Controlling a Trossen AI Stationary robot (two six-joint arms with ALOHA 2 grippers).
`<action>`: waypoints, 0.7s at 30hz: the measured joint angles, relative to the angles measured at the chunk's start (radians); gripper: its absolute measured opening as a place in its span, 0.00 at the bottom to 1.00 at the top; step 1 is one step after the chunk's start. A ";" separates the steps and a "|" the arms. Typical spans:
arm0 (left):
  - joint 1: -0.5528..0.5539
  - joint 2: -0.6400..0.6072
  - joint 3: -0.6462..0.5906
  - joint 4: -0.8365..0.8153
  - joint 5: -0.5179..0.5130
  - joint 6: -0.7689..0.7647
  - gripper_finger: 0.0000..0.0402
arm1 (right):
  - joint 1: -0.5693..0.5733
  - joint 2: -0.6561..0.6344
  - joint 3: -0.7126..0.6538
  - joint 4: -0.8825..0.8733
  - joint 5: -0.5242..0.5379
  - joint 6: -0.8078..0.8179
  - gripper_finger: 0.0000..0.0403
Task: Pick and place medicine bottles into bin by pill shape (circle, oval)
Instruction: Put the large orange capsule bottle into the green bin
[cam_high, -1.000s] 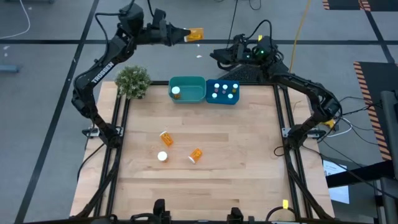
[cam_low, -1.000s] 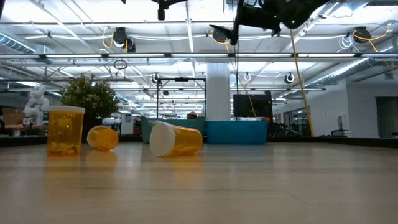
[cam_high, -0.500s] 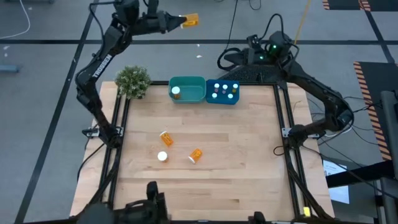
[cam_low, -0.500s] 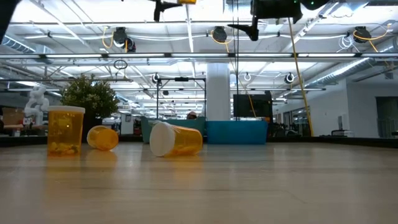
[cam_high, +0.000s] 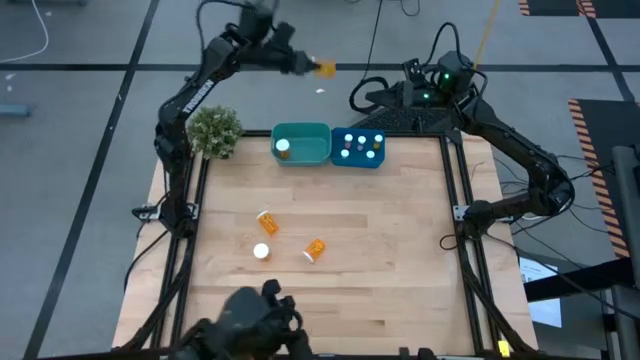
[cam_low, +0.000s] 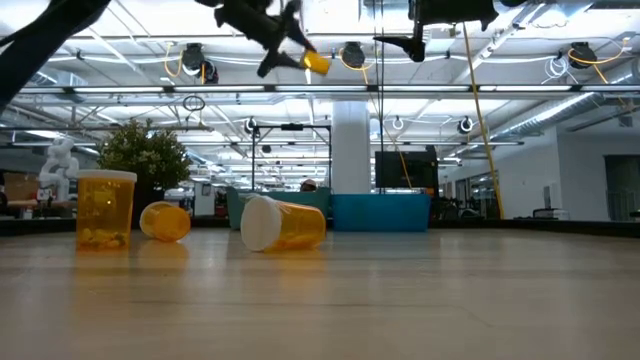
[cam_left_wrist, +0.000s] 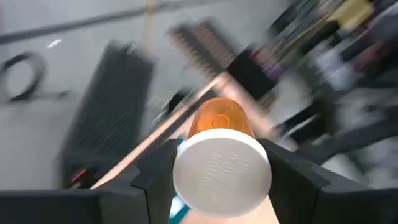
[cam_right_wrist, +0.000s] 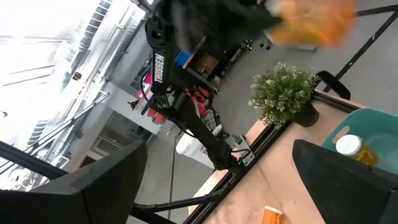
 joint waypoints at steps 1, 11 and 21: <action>-0.008 0.008 0.000 -0.050 -0.040 0.047 0.52 | 0.000 0.000 0.000 0.000 -0.001 0.000 0.98; -0.135 0.135 0.000 -0.228 -0.423 0.409 0.52 | 0.000 0.000 0.000 -0.001 -0.001 -0.023 0.98; -0.181 0.278 0.000 -0.365 -0.539 0.528 0.52 | 0.000 0.000 0.000 -0.006 -0.001 -0.023 0.98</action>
